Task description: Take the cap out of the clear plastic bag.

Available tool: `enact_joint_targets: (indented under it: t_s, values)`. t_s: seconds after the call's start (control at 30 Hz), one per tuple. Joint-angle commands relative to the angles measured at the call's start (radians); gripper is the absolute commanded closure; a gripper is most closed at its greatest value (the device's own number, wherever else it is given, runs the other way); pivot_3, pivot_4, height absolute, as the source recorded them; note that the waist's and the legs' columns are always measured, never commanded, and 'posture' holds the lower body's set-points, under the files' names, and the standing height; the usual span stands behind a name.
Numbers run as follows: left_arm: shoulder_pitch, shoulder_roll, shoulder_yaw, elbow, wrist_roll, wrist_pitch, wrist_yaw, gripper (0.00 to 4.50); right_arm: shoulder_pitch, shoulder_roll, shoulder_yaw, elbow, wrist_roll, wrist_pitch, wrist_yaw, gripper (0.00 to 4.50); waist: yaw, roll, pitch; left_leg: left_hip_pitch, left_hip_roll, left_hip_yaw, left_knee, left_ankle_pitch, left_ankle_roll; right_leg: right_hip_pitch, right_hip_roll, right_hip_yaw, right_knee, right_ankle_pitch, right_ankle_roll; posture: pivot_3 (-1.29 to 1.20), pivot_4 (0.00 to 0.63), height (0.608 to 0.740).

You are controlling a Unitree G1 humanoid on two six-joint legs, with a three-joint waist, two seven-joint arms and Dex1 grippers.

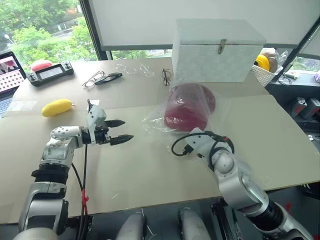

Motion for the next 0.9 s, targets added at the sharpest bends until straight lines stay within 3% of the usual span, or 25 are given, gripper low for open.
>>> enact_joint_targets:
  t_s: [0.03,0.13,0.23,0.57,0.8,0.9]
  values:
    - [-0.028,0.000,0.006,0.020,0.009,-0.032,-0.013,0.00,0.013,0.112,-0.075,-0.008,0.038,0.042,-0.018,1.65,0.000,0.000,0.000,0.000,0.000,0.000,0.000,0.000,0.000,0.000,0.000,0.000,0.000,0.000,0.000,0.00,0.150,0.740]
    - [-0.033,-0.003,0.006,0.034,0.015,-0.041,-0.017,0.00,0.015,0.235,-0.147,-0.032,0.094,0.082,-0.007,1.65,-0.004,0.000,0.000,0.000,0.001,0.000,0.000,0.000,0.000,0.000,0.001,0.000,0.000,0.000,0.000,0.00,0.150,0.740]
    - [-0.035,-0.006,0.007,0.047,0.020,-0.050,-0.019,0.00,0.027,0.270,-0.155,-0.035,0.147,0.131,0.025,1.65,-0.001,0.000,0.000,0.000,0.002,0.000,0.000,0.000,0.000,0.000,0.002,0.000,0.000,0.000,0.000,0.00,0.150,0.740]
    - [-0.023,-0.006,0.012,0.054,0.021,-0.062,-0.011,0.00,0.107,0.254,-0.178,0.019,0.204,0.085,-0.016,1.65,0.001,0.000,0.000,0.003,0.002,0.000,0.001,-0.001,0.000,0.003,0.001,0.000,0.000,0.000,0.000,0.00,0.150,0.740]
    - [-0.011,-0.006,0.012,0.029,0.016,-0.051,0.000,0.00,0.160,0.231,-0.169,0.083,0.228,0.028,-0.041,1.65,0.004,-0.001,-0.001,0.015,0.003,-0.001,0.000,-0.004,0.001,0.016,0.002,-0.001,-0.004,-0.003,0.005,0.00,0.150,0.740]
    - [-0.006,-0.005,0.014,0.019,0.013,-0.044,0.003,0.00,0.178,0.247,-0.179,0.101,0.255,0.012,-0.035,2.22,0.004,-0.002,-0.002,0.016,0.003,-0.001,0.000,-0.004,0.001,0.017,0.002,-0.001,-0.004,-0.003,0.005,0.00,0.150,0.740]
